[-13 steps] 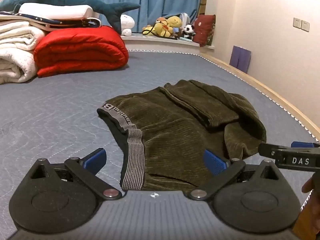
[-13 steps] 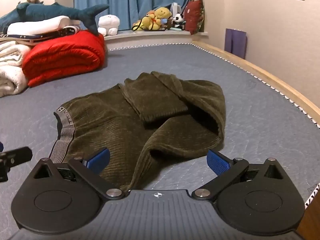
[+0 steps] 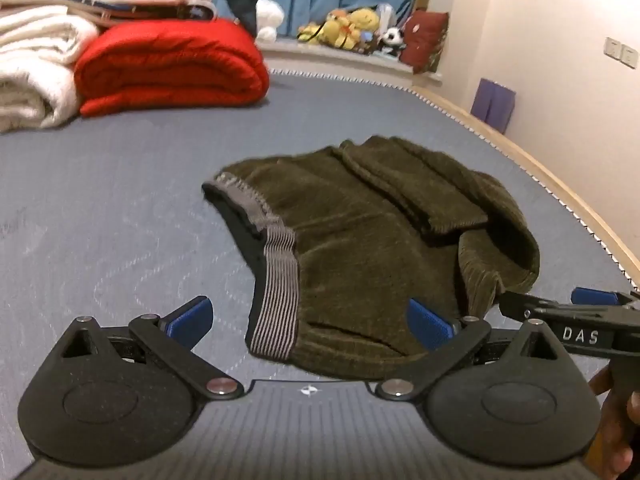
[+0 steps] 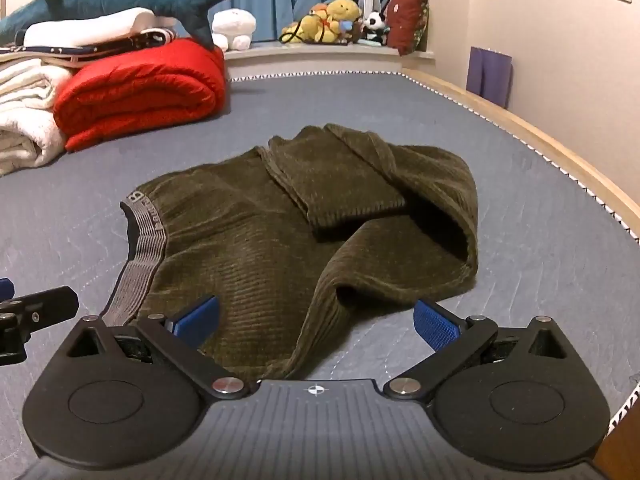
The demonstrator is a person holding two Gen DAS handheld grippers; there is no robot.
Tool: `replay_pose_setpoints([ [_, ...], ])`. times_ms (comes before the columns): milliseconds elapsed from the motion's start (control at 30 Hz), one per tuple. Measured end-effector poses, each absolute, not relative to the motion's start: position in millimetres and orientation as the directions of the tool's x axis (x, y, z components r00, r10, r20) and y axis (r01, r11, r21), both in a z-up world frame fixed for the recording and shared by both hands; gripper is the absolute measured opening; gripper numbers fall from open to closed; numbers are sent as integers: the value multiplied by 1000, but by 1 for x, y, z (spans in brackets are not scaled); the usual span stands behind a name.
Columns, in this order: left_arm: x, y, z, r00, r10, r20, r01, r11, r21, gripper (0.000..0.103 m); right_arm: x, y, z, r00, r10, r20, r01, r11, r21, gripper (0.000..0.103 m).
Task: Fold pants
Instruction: 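Reach both grippers toward the olive corduroy pants on the bed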
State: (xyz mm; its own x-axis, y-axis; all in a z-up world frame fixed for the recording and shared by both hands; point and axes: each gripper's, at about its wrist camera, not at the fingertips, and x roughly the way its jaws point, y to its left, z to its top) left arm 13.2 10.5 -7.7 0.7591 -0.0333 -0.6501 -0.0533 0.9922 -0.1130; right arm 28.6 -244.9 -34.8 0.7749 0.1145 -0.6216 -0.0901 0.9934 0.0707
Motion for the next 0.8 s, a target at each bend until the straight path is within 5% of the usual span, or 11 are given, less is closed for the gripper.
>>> replay_pose_setpoints([
  [800, 13, 8, -14, 744, -73, -664, -38, 988, -151, 103, 30, -246, -43, 730, 86, -678, -93, 995, 27, 102],
])
